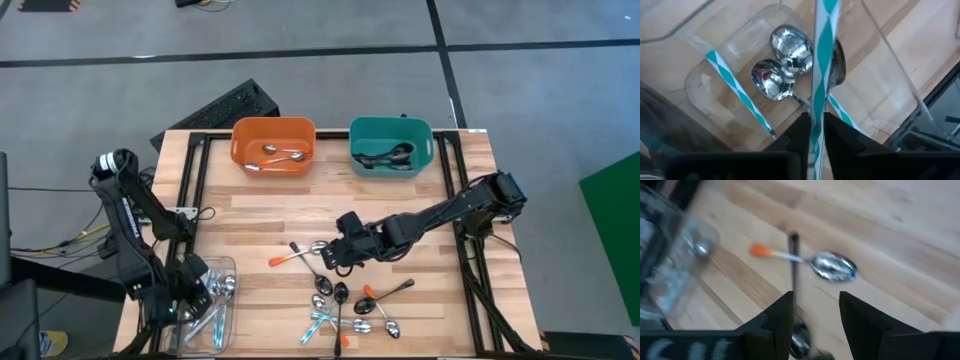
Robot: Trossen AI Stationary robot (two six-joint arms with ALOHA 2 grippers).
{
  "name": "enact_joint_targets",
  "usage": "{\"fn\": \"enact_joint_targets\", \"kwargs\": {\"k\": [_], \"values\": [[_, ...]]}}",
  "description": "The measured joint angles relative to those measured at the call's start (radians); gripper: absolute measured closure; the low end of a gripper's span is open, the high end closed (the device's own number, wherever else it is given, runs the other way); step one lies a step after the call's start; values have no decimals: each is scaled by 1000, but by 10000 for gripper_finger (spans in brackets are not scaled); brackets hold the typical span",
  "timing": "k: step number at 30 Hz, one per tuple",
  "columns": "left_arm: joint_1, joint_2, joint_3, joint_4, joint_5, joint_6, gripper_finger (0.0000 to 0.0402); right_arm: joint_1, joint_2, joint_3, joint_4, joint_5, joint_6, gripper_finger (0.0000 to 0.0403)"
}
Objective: Sort silverware by color (type)
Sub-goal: Put the green spoon into the transparent bin, then put the black spoon into the blue bin
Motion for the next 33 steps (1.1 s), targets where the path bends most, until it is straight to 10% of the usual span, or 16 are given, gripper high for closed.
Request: {"fn": "enact_joint_targets", "kwargs": {"k": [11,20,33], "values": [[13,-74,4,13,-32,163,240,40,0,0,-181,-310,22,226],[29,-266,39,14,-433,488,246,253,0,-3,-362,-313,-289,226],[251,-356,39,52,-435,756,251,372,133,-82,-318,-385,-525,226]]}}
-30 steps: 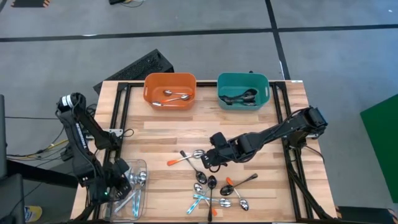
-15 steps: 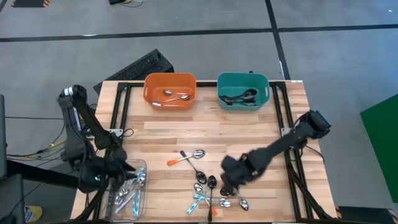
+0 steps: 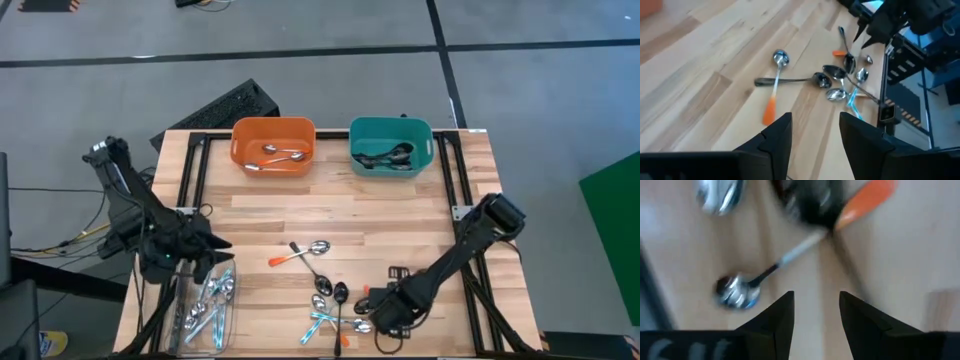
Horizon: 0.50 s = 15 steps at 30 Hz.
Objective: Sort silverware by color (type)
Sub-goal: Put the black spoon into the blue bin
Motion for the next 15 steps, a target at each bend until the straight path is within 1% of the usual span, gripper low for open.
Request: {"fn": "enact_joint_targets", "kwargs": {"k": [3,6,10,13,15], "values": [[25,7,0,10,24,39,251,-24,24,2,15,15,-35,226],[45,12,0,9,47,41,251,-38,46,0,25,14,-97,226],[61,11,0,8,66,40,251,-57,79,6,34,-31,-157,226],[66,11,0,9,79,33,251,-72,92,6,32,-54,-159,228],[66,11,0,10,80,25,252,-77,92,5,40,-57,-159,237]]}}
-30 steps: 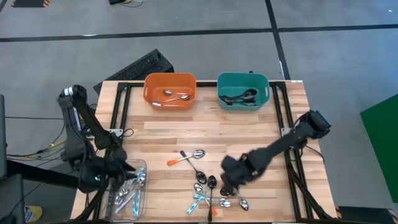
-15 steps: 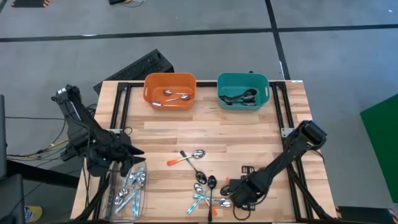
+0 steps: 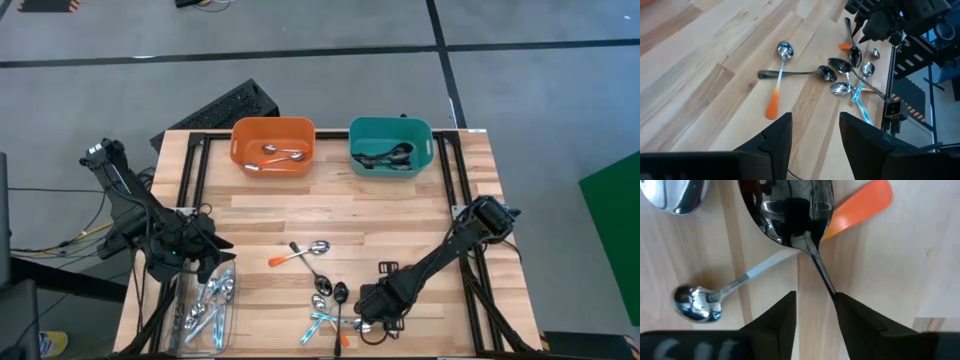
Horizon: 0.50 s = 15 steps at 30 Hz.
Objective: Sort silverware by color (type)
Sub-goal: Put the black spoon into the blue bin
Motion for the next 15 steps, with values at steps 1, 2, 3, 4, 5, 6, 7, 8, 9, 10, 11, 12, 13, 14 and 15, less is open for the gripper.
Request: {"fn": "enact_joint_targets", "kwargs": {"k": [1,2,3,4,5,6,7,8,9,10,11,12,13,14,15], "values": [[0,0,0,0,1,-1,252,-3,0,0,-1,2,0,245],[0,0,0,1,0,-2,251,-8,0,0,-3,8,0,256],[0,0,0,0,-1,-2,251,-12,-4,-1,-5,11,0,270],[0,0,0,0,-5,-2,251,-15,-5,-2,-10,10,0,286],[0,0,0,0,-7,-2,251,-21,-4,-1,-14,9,2,304],[0,0,0,0,-13,-2,251,-27,-5,-1,-20,6,5,324],[0,0,0,0,-16,-2,251,-34,-10,-2,-26,2,11,347],[0,0,0,0,-20,-1,251,-40,-14,-2,-30,-2,15,368],[1,0,0,0,-21,0,251,-48,-18,-3,-30,-8,26,384],[3,0,0,0,-21,0,251,-55,-24,-4,-28,-8,43,390],[8,0,0,0,-22,1,251,-61,-30,-6,-25,5,67,390],[14,0,0,0,-22,1,251,-69,-35,-6,-19,28,92,388],[20,0,0,0,-22,3,251,-77,-40,-6,-16,54,112,388],[28,0,0,0,-23,4,251,-83,-45,-7,-9,79,120,389],[38,0,0,1,-24,6,251,-91,-53,-7,-9,101,123,391]]}}
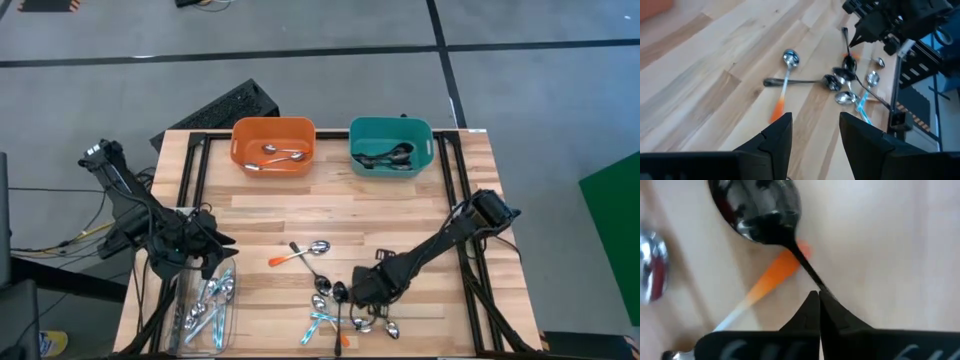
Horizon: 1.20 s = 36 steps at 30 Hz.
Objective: Sort silverware by color (type)
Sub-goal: Put the black spoon into the blue bin
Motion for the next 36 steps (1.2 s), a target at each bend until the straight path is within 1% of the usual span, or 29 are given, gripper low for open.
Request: {"fn": "enact_joint_targets", "kwargs": {"k": [2,5,8,12,14,16,18,19,22,25,27,29,33,36], "values": [[25,0,0,4,3,0,251,-18,-23,0,-5,38,-14,396],[67,0,0,26,33,19,251,-63,-79,0,-29,96,-50,396],[107,0,0,55,70,67,251,-134,-152,0,-83,198,-107,396],[159,0,0,67,91,105,251,-267,-275,-1,-167,339,-202,396],[187,0,0,67,92,130,251,-353,-341,-10,-195,375,-273,397],[214,0,0,67,99,153,251,-453,-406,-31,-198,381,-349,397],[242,0,0,68,120,157,251,-551,-466,-62,-180,366,-422,397],[254,0,0,67,130,155,251,-599,-494,-82,-165,339,-455,396],[274,0,0,68,136,126,251,-710,-565,-150,-87,195,-532,385],[281,0,0,68,123,113,251,-753,-613,-227,25,20,-557,368],[286,0,0,68,121,112,251,-745,-635,-271,102,-64,-557,356],[292,0,0,68,121,113,251,-720,-651,-309,177,-104,-537,346],[303,0,0,68,121,129,251,-613,-645,-361,222,-113,-491,323],[314,0,0,67,119,160,251,-489,-641,-406,269,-117,-445,297]]}}
